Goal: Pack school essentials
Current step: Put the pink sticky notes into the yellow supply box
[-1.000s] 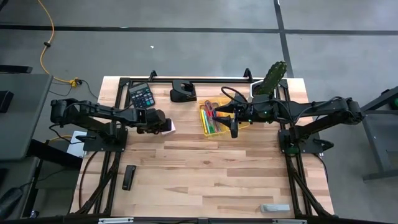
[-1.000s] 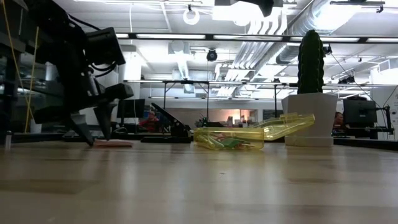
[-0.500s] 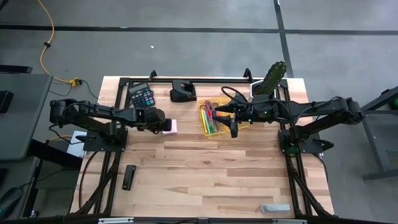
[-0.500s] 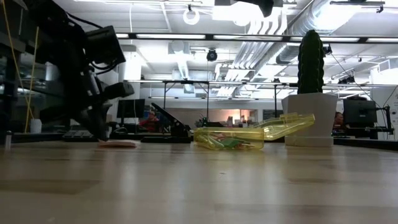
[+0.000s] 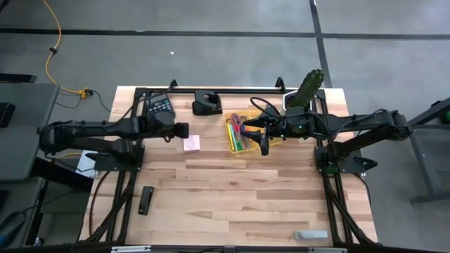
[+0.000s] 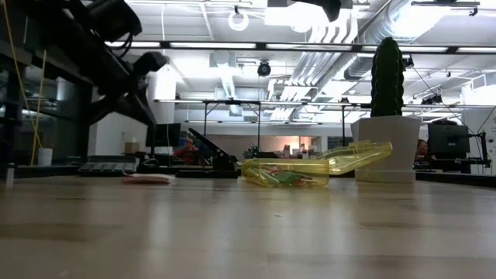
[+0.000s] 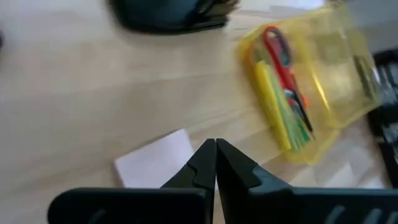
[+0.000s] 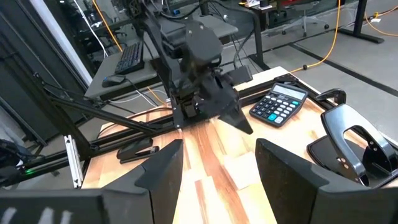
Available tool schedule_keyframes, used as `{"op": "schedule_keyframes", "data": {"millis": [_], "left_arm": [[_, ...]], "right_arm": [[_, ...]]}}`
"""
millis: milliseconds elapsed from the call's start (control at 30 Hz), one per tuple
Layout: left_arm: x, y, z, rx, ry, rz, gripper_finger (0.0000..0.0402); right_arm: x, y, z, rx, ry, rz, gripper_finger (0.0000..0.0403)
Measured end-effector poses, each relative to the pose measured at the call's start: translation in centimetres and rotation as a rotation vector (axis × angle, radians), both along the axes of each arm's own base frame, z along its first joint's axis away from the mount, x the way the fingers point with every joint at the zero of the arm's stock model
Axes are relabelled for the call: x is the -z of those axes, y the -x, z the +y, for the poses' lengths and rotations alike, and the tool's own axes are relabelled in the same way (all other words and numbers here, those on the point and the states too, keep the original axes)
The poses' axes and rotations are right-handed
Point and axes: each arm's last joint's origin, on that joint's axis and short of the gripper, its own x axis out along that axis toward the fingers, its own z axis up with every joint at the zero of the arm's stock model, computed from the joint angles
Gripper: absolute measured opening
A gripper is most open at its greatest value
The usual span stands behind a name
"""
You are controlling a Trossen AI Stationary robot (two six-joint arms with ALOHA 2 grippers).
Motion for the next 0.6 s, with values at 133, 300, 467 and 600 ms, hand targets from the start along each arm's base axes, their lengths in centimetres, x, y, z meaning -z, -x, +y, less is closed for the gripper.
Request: {"op": "schedule_keyframes", "data": {"millis": [133, 300, 467, 600], "left_arm": [[-0.4, 0.0, 0.1, 0.075, -0.014, 0.008, 0.001], [-0.8, -1.7, -0.3, 0.311, -0.029, 0.047, 0.0047], [-3.0, -3.8, -1.6, 0.669, -0.243, 0.134, 0.0093], [-4.7, -4.4, -2.7, 0.876, -0.459, 0.323, 0.0131]], "right_arm": [[0.0, 0.0, 0.0, 0.0, 0.0, 0.0, 0.0194], [0.0, 0.0, 0.0, 0.0, -0.001, 0.0, 0.0194], [0.0, 0.0, 0.0, 0.003, -0.008, -0.001, 0.0194], [0.0, 0.0, 0.0, 0.011, -0.029, -0.003, 0.0194]]}}
